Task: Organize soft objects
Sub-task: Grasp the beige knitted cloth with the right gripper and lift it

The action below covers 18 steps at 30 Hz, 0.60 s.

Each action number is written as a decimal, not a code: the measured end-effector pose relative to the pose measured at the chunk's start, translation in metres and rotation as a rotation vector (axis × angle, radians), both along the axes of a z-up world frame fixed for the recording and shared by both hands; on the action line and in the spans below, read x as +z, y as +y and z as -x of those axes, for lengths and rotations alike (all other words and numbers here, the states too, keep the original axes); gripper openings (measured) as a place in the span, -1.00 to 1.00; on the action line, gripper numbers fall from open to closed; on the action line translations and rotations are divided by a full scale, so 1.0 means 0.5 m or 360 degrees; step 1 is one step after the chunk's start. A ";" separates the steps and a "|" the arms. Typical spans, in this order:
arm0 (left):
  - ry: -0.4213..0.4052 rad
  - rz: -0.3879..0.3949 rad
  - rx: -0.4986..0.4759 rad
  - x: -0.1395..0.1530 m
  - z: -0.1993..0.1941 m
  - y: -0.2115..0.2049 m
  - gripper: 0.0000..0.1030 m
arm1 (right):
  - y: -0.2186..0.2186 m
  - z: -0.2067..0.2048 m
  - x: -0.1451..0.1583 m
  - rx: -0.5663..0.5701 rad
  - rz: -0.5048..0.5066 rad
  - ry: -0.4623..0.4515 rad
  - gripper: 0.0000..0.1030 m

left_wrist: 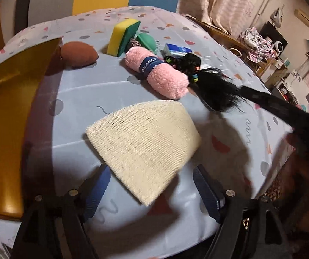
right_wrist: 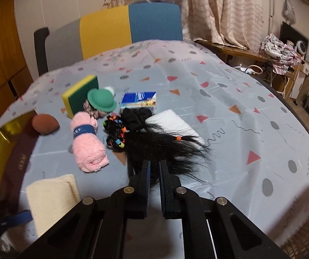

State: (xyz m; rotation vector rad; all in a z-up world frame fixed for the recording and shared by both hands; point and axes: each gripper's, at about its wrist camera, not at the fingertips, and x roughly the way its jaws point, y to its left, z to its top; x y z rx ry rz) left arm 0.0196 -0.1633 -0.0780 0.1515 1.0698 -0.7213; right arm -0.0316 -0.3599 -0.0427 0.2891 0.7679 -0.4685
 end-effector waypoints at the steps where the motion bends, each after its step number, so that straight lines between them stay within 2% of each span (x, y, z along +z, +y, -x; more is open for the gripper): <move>1: -0.0016 0.0018 0.0001 -0.001 -0.004 -0.005 0.65 | -0.002 0.009 0.006 -0.0015 -0.0018 -0.0021 -0.84; 4: -0.0099 0.0020 -0.0035 -0.006 -0.009 -0.031 0.65 | -0.005 0.022 0.013 -0.0019 -0.0059 -0.0043 -0.84; 7: -0.0242 -0.0103 -0.0108 -0.015 0.004 -0.062 0.66 | 0.002 0.031 0.010 0.0002 -0.0077 -0.0047 -0.84; 9: -0.0282 -0.0142 -0.0145 -0.018 0.015 -0.069 0.71 | 0.005 0.031 0.004 0.0026 -0.0107 -0.0051 -0.84; 12: -0.0210 -0.0017 -0.0149 -0.009 0.019 -0.054 0.71 | 0.007 0.026 -0.006 0.0123 -0.0224 -0.0077 -0.84; 14: -0.0113 0.0105 -0.0112 -0.003 0.009 -0.036 0.71 | 0.000 0.022 -0.023 0.0189 -0.0416 -0.0122 -0.84; 15: -0.0076 0.0148 -0.0099 -0.002 0.001 -0.033 0.71 | -0.002 0.021 -0.030 0.0185 -0.0462 -0.0122 -0.84; 16: -0.0048 0.0176 -0.0094 -0.002 -0.004 -0.030 0.71 | 0.000 0.018 -0.038 0.0174 -0.0462 -0.0096 -0.84; 18: -0.0045 0.0152 -0.0093 -0.002 -0.007 -0.036 0.68 | 0.005 0.015 -0.043 0.0153 -0.0396 -0.0054 -0.84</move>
